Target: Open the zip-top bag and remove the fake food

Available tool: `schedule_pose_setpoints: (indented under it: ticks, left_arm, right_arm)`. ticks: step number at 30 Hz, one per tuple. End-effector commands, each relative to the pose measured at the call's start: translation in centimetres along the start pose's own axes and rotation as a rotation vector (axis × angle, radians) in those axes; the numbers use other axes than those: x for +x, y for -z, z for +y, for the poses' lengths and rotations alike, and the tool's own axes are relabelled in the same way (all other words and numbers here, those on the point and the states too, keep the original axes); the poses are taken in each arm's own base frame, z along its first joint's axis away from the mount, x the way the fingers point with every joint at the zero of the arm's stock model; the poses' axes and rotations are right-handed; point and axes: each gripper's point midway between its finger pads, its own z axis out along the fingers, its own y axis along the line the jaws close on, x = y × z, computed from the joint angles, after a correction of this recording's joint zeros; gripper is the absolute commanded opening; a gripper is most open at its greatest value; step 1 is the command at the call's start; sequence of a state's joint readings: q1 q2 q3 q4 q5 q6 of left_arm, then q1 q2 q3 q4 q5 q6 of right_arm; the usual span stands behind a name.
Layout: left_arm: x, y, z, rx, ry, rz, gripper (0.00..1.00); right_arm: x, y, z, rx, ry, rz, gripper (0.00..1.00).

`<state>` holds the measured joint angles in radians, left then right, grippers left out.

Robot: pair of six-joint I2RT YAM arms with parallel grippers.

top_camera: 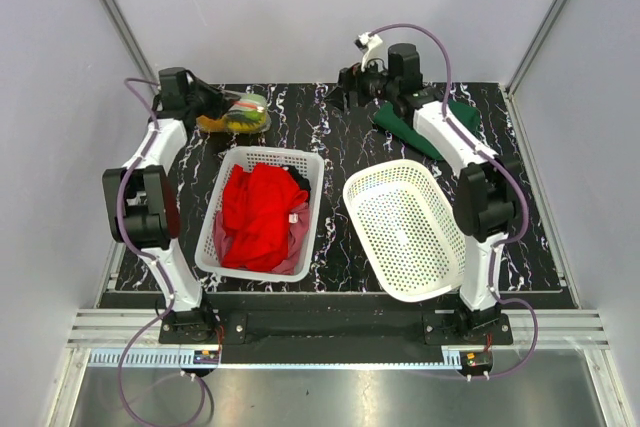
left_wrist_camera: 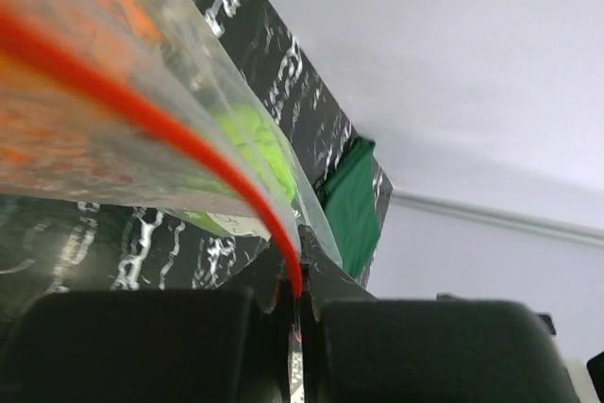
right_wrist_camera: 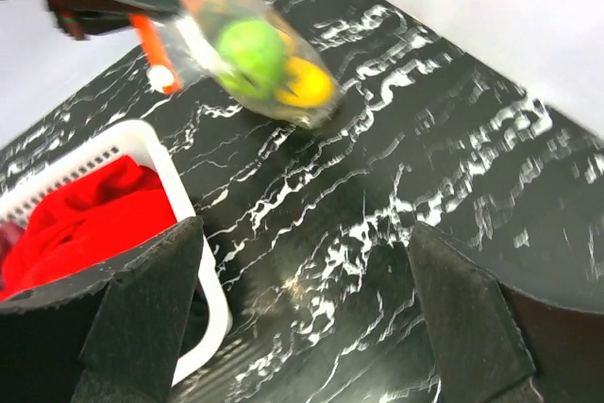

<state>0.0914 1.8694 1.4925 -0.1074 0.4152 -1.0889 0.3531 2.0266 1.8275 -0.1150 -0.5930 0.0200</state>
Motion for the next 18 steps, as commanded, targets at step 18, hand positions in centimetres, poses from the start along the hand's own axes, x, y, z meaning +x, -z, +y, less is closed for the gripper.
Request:
schedule_pose_setpoints:
  ticks: [18]
  left_arm:
    - [8.6, -0.2, -8.3, 0.061, 0.298, 0.122, 0.0]
  right_arm:
    - [1.5, -4.8, 4.7, -0.43, 0.39, -0.393, 0.81]
